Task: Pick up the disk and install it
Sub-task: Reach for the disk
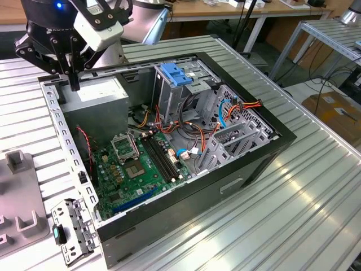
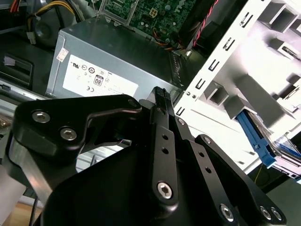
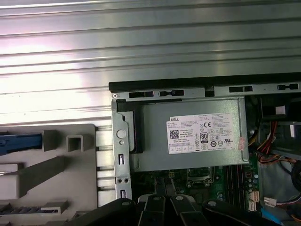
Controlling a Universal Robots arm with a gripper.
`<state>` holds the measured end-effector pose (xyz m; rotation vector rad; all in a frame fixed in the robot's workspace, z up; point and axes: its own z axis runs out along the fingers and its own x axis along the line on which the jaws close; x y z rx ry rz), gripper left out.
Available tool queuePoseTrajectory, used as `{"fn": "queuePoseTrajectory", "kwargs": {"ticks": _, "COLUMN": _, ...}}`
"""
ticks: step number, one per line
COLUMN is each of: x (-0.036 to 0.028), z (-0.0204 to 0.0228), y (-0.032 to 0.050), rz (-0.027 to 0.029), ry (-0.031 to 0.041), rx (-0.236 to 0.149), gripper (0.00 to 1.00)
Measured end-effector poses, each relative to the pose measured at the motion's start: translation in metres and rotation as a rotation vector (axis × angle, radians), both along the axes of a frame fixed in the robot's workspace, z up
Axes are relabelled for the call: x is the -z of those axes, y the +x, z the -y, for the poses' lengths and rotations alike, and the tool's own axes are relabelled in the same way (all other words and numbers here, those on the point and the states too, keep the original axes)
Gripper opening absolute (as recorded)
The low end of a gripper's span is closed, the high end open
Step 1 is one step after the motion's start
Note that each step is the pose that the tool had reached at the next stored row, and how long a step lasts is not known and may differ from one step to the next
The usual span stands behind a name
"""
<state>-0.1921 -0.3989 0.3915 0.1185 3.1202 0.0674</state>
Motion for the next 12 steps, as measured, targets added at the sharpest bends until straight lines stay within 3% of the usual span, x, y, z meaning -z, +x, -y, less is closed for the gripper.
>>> {"fn": "queuePoseTrajectory", "kwargs": {"ticks": 12, "x": 0.0004, "z": 0.0, "y": -0.0078, "rz": -0.0021, "ry": 0.0, "rx": 0.0, "gripper": 0.11}}
